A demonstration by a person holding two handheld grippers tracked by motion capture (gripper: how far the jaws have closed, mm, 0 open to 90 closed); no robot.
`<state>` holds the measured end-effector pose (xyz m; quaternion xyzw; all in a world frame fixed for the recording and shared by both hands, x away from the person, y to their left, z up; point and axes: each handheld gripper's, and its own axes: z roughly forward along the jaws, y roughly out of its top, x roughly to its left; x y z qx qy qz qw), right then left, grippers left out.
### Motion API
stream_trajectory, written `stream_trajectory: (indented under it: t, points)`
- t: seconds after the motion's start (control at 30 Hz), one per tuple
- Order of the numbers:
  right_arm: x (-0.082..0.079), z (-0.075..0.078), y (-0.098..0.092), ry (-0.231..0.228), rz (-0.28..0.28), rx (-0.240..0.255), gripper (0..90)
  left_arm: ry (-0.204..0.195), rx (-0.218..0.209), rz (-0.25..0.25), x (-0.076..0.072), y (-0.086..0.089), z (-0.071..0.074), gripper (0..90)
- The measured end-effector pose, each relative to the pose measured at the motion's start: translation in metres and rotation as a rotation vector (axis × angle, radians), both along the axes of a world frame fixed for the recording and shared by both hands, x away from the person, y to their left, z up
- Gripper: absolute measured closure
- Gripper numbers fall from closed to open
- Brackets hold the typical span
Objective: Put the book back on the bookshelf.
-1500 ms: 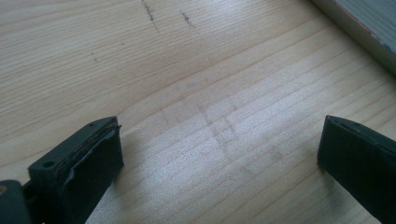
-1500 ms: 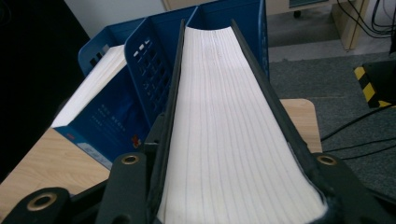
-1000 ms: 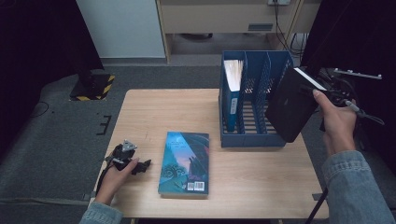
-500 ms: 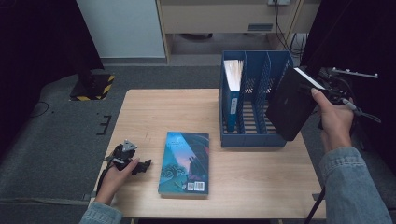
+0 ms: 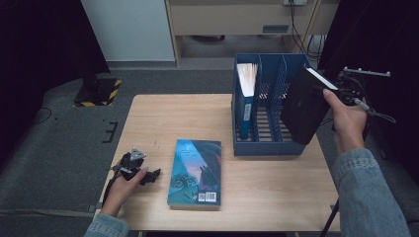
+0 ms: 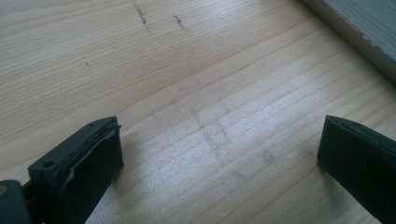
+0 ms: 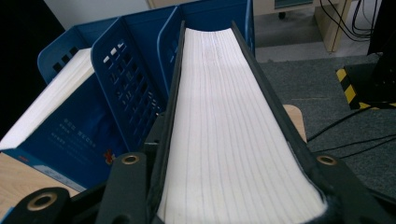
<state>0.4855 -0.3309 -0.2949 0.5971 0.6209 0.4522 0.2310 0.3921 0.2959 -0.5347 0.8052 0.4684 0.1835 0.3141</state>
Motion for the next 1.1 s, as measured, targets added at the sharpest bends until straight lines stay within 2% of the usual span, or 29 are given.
stream_trajectory:
  t: [0.27,0.57,0.77,0.83,1.1]
  points:
    - [0.013,-0.002,0.012,0.010,0.010,-0.050,52.7,0.000,0.000,-0.002,0.000,-0.001,0.000,0.0]
    - [0.025,-0.003,0.017,0.025,-0.003,-0.068,52.7,-0.002,-0.004,0.000,0.000,-0.002,0.000,0.0]
    - [0.036,-0.008,0.028,0.031,-0.001,-0.137,52.7,-0.003,0.000,-0.007,0.000,-0.002,0.000,0.0]
    - [0.039,-0.010,0.030,0.037,-0.002,-0.124,52.7,-0.003,-0.001,-0.006,0.000,-0.002,0.000,0.0]
    - [0.050,-0.021,0.034,0.060,-0.003,-0.146,52.7,-0.003,-0.001,-0.007,0.000,-0.002,0.000,0.0]
